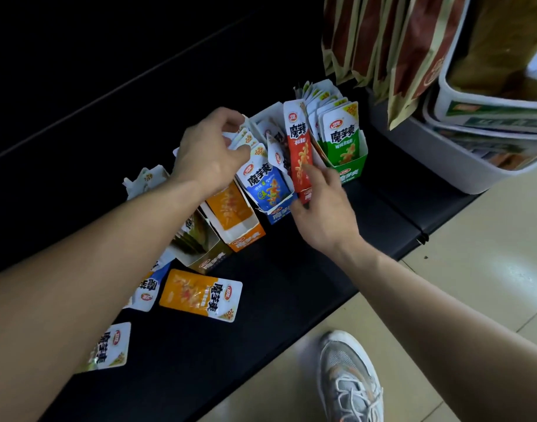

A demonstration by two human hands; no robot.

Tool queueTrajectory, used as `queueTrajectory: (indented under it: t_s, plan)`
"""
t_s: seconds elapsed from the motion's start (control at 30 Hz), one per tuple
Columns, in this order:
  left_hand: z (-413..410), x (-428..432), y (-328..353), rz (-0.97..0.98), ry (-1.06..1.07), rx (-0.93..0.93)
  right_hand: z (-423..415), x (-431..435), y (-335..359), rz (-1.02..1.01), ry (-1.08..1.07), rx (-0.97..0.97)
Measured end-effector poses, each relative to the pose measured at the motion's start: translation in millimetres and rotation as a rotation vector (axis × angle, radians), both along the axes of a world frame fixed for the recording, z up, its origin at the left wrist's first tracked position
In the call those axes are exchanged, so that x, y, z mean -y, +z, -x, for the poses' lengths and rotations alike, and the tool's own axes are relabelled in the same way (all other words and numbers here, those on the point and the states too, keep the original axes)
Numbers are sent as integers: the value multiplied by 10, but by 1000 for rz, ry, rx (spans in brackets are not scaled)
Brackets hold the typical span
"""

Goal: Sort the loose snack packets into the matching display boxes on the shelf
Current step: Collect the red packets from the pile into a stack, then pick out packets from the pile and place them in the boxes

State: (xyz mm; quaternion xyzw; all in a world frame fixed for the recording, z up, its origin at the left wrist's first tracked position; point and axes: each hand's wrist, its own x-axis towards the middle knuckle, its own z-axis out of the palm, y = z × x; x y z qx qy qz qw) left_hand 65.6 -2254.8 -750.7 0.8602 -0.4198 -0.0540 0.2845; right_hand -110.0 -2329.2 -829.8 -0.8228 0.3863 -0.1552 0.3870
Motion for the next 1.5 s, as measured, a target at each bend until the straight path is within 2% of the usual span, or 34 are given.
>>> queueTrajectory:
  t_s: [0.1, 0.27, 0.4, 0.57, 0.63, 0.8, 0.93, 1.1, 1.2, 1.3, 1.4, 1.5]
  plan:
    - [11, 62, -70, 2, -43, -8, -126, 118, -39, 178, 80, -103]
    - [-5, 312, -166, 85, 25, -142, -350, 280, -42, 183, 143, -188]
    - [-56, 153, -212, 77, 18, -116, -394, 404, -6, 244, 255, -267]
    - [-84, -506, -67, -2, 8, -21, -308, 144, 44, 379, 18, -133]
    - [-46, -906, 2, -76, 5, 17, -280, -150, 56, 416, 65, -56]
    - [120, -2123, 52, -258, 73, -63, -333, -1076, 44, 329, 317, 48]
    - [266, -2821, -125, -216, 146, -164, -362, -1556, -124, 272, 531, -28]
    - [311, -3054, -640, -105, 349, -311, -368, -1670, -400, 311, 579, -215]
    - [363, -3201, -963, -162, 366, -398, -364, -1707, -520, 347, 586, -421]
    - [393, -3403, -1167, -185, 405, -419, -405, -1723, -549, 398, 544, -503]
    - [423, -3580, -1294, -173, 405, -395, -506, -1696, -500, 259, 511, -553]
    - [501, -3714, -1347, -122, 432, -390, -520, -1712, -425, 95, 567, -505]
